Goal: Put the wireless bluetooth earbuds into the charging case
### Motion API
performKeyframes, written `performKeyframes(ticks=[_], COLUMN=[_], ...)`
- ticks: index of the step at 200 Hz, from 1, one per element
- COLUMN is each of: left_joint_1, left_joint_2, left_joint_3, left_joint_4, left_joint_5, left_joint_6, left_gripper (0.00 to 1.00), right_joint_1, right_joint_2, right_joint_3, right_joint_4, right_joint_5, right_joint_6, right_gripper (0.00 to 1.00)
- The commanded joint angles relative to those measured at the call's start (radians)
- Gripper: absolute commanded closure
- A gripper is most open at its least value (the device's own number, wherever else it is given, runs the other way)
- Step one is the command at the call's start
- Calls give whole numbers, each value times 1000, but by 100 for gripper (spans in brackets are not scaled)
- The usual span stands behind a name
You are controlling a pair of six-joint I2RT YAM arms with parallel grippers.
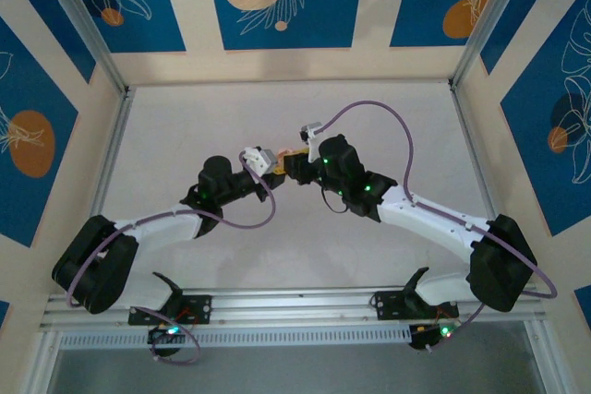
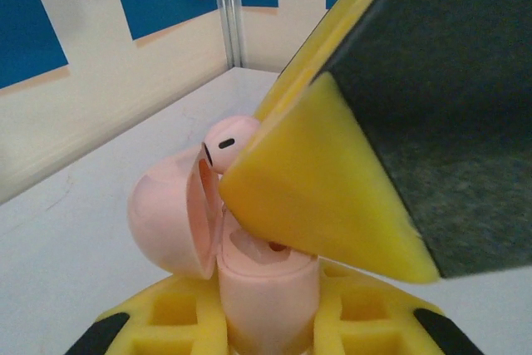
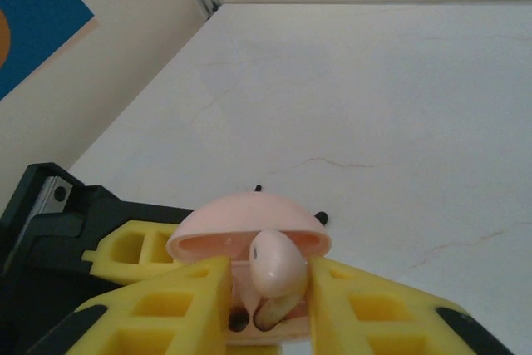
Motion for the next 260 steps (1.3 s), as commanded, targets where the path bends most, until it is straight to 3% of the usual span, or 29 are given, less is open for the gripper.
performKeyframes(ticks=[1,72,132,194,260], left_joint_1=[-13,-13,-13,-12,-12], left_joint_2=[-13,-30,-35,-33,-31], left_joint_3=[38,36,35,33,32], left_joint_4=[43,26,22,18,21], left_joint_5=[-9,-6,-1,15,49], left_joint_6=[10,25,30,39,53], left_gripper=[82,82,82,82,82], right_joint_1=[-16,-72,-111,-179,-290], right_joint_2=[-26,-34,-66,-99,-77], right_joint_3=[-10,33,44,46,107], right_joint_4=[-3,-29,-26,-3,-97], right_joint_5=[-68,-202,-275,-422,-643], right_joint_6=[13,69,102,155,165], right_gripper=[65,42,34,34,51])
